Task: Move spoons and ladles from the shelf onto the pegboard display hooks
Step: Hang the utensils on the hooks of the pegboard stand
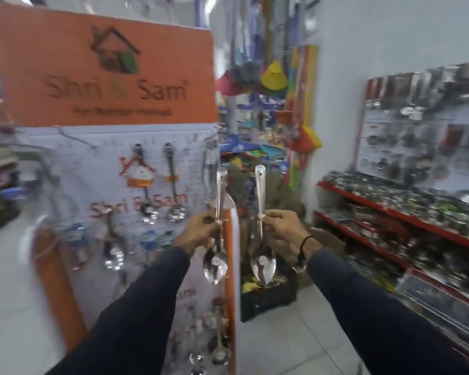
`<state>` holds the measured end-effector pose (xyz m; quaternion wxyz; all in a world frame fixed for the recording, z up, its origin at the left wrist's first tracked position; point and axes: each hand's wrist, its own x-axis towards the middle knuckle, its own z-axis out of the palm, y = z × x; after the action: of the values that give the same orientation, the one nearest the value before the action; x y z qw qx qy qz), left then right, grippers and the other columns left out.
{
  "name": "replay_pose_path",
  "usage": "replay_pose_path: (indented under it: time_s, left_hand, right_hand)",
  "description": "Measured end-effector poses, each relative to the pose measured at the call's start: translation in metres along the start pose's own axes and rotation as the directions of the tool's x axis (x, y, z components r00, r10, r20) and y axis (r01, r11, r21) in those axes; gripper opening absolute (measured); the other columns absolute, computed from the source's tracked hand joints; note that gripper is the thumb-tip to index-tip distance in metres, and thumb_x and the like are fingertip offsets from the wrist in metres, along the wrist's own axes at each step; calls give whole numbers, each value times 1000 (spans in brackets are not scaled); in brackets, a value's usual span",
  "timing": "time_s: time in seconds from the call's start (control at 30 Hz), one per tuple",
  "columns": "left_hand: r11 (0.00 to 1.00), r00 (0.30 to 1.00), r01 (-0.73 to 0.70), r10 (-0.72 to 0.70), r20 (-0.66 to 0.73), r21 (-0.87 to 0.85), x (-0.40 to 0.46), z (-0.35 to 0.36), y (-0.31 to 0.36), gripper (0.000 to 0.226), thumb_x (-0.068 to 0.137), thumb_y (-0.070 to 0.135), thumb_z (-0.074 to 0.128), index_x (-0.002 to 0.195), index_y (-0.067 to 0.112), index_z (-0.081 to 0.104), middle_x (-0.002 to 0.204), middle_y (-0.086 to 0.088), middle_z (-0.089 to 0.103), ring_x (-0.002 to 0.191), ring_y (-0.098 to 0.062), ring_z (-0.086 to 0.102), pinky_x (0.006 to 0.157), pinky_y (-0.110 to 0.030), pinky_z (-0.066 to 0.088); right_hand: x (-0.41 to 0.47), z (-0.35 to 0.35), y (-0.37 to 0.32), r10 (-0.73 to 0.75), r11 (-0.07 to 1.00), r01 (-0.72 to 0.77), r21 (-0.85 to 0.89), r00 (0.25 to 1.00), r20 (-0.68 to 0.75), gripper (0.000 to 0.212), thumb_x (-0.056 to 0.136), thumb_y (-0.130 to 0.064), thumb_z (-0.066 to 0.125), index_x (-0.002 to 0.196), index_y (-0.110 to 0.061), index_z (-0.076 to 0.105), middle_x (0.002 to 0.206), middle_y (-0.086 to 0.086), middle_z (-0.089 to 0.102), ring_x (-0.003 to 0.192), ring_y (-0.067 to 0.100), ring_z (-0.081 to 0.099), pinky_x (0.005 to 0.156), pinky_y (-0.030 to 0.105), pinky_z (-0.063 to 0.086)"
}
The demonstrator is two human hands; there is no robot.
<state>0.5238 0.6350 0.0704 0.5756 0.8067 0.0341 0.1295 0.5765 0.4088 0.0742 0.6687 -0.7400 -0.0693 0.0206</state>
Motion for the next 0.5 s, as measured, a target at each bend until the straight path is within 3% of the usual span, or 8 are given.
replay_pose_path:
  time_s: [0.07, 0.13, 0.23, 0.4, 0.5]
  left_hand:
    - [1000, 998, -5, 6, -65, 11, -9, -35, 1, 16, 94, 6, 65, 81, 14, 58, 79, -7, 63, 60, -13, 63, 39, -11, 41]
    - [1000, 991, -14, 15, -129, 7, -16, -72, 5, 9, 94, 3, 64, 89, 8, 59, 87, -12, 62, 69, -21, 62, 42, -13, 44]
    - [1000, 960, -10, 16, -280, 22, -18, -121, 10, 13, 95, 6, 63, 105, -1, 62, 88, -16, 64, 62, -18, 60, 41, -14, 44]
    - [999, 923, -30, 38, -382, 27, -6, -170, 15, 19, 97, 5, 61, 108, -9, 64, 84, -16, 66, 62, -18, 60, 42, -14, 46]
    - [1000, 926, 0, -2, -377, -7, 6, -186, 11, 14, 96, 6, 61, 103, -5, 65, 78, -9, 68, 59, -17, 61, 36, -14, 42]
  right_hand:
    - [7, 33, -11, -20, 999, 17, 39, 997, 74, 20, 91, -12, 73, 108, 0, 73, 65, 2, 66, 48, 9, 57, 43, 20, 45]
    - [12, 67, -25, -52, 999, 50, 13, 989, 142, 16, 93, -12, 72, 106, -4, 72, 72, 6, 64, 54, 11, 57, 45, 20, 49]
    - [18, 109, -49, -112, 992, 121, -30, 972, 207, 10, 94, -14, 70, 98, -5, 70, 73, 7, 62, 58, 14, 56, 50, 21, 52]
    - [25, 154, -81, -196, 980, 198, 15, 954, 225, 7, 97, -7, 63, 105, -6, 64, 82, 10, 62, 75, 26, 60, 69, 40, 52]
    - [31, 171, -93, -237, 967, 251, -37, 946, 222, 17, 97, -11, 65, 114, -6, 65, 92, 12, 65, 86, 25, 60, 65, 31, 51]
